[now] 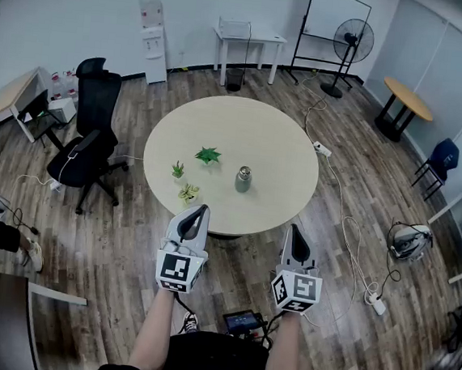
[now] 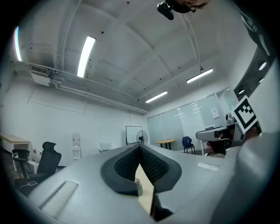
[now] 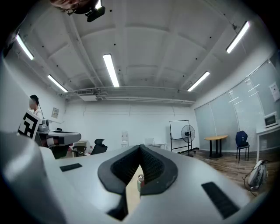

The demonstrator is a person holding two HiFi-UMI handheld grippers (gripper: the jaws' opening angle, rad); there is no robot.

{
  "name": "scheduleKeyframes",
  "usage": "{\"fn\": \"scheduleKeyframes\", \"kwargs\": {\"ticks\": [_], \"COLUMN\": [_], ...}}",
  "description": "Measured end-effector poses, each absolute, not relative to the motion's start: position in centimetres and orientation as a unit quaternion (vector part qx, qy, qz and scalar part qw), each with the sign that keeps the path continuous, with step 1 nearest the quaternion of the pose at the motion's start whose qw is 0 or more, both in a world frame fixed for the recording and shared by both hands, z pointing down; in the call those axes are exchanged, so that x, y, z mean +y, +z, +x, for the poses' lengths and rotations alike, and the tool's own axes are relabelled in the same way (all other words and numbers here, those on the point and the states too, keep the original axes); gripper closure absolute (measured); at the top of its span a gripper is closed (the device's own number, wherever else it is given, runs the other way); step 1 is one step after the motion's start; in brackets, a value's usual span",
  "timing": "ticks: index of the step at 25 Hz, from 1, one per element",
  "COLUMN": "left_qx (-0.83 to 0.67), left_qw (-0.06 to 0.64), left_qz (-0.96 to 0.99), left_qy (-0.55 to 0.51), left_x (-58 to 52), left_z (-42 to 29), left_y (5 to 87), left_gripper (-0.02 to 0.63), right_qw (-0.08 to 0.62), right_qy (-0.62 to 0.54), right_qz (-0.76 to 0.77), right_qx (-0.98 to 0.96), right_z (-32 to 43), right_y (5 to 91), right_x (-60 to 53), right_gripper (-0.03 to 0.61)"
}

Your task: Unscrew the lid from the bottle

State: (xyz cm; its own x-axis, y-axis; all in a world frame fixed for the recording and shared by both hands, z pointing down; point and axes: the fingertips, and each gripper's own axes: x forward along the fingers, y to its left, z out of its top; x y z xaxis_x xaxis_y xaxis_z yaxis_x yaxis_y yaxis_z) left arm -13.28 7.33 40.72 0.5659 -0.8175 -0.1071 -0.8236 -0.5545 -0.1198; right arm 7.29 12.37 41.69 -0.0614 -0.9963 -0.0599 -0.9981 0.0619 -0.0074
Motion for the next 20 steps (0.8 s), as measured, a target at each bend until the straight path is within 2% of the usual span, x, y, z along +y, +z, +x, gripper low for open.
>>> {"fn": "scheduleKeyframes", "kwargs": {"ticks": [20], "left_qx": [0.471], "left_qw": [0.074], "left_qz": [-0.879], "left_qy": [0.008], "left_x": [7.8], "left_z": [-12.59], "left_y": [41.45], "left_gripper": [0.612], "right_qw": [0.045], "right_qy": [0.009], "right_qz": [-0.671], "right_qx": [0.74], "right_z": [7.5], "right_y": [41.79], "right_x": [13.04], "right_gripper": [0.575]}}
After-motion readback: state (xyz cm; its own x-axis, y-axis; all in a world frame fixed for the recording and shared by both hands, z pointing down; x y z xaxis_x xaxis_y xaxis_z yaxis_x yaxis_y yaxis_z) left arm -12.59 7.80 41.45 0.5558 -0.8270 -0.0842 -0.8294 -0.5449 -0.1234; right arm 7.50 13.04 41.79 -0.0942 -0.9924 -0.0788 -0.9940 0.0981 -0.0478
